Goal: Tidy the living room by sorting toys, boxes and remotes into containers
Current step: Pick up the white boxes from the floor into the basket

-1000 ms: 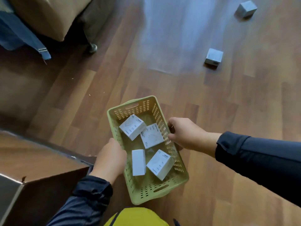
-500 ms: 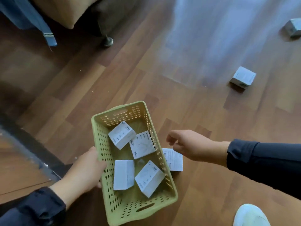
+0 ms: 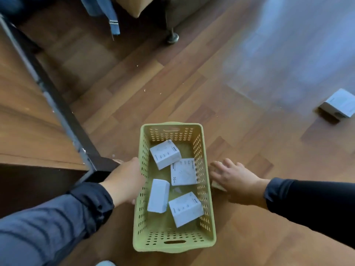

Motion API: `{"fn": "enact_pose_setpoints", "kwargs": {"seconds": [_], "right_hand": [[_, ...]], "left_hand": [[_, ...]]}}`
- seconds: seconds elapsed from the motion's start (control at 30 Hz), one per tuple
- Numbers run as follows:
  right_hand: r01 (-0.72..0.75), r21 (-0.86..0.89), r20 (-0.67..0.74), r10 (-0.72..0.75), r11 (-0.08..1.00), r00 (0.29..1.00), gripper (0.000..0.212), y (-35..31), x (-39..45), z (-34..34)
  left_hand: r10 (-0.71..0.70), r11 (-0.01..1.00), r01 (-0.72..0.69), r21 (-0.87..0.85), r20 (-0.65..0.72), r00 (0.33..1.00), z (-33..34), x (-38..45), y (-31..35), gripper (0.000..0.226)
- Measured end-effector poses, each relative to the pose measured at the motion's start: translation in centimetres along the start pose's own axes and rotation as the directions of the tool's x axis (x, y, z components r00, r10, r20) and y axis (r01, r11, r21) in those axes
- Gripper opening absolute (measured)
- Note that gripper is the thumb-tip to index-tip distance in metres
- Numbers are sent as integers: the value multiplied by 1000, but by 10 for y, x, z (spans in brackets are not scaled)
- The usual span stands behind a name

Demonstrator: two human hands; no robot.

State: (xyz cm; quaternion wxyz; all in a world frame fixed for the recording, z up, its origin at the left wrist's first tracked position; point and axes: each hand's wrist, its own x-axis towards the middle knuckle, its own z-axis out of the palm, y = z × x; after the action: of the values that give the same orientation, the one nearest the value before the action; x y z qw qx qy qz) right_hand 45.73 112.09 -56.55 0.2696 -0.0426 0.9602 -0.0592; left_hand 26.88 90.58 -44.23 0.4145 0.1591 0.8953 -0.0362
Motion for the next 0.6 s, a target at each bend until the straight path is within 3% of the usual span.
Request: {"fn": "enact_pose_setpoints", "kwargs": {"seconds": [0.1, 0.2, 0.27, 0.33, 0.4, 0.6], "right_hand": [[-229, 195, -118, 255, 954, 960, 70, 28, -10, -28], [-414, 393, -198, 516, 821, 834, 76, 50, -24, -54], [-459, 541, -238, 652, 705, 720, 76, 55, -35, -68], [-453, 554, -328, 684, 698, 652, 75, 54, -46, -81], [-418, 518, -377, 638, 746, 672, 75, 45, -51, -90], [-412, 322, -317, 508, 852, 801, 81, 29, -51, -79]], "left_hand": [[3, 1000, -2, 10, -44, 999, 10, 9, 10, 21], [54, 998, -53, 14, -14, 998, 18, 18, 30, 16], [97, 995, -97, 5, 3, 995, 23, 23, 46, 14], [147, 989, -147, -9, 8, 989, 27, 27, 63, 13], [171, 984, -171, -51, -9, 985, 30, 29, 76, 15], [201, 950, -195, -243, 0, 979, 43, 31, 102, 14]]}}
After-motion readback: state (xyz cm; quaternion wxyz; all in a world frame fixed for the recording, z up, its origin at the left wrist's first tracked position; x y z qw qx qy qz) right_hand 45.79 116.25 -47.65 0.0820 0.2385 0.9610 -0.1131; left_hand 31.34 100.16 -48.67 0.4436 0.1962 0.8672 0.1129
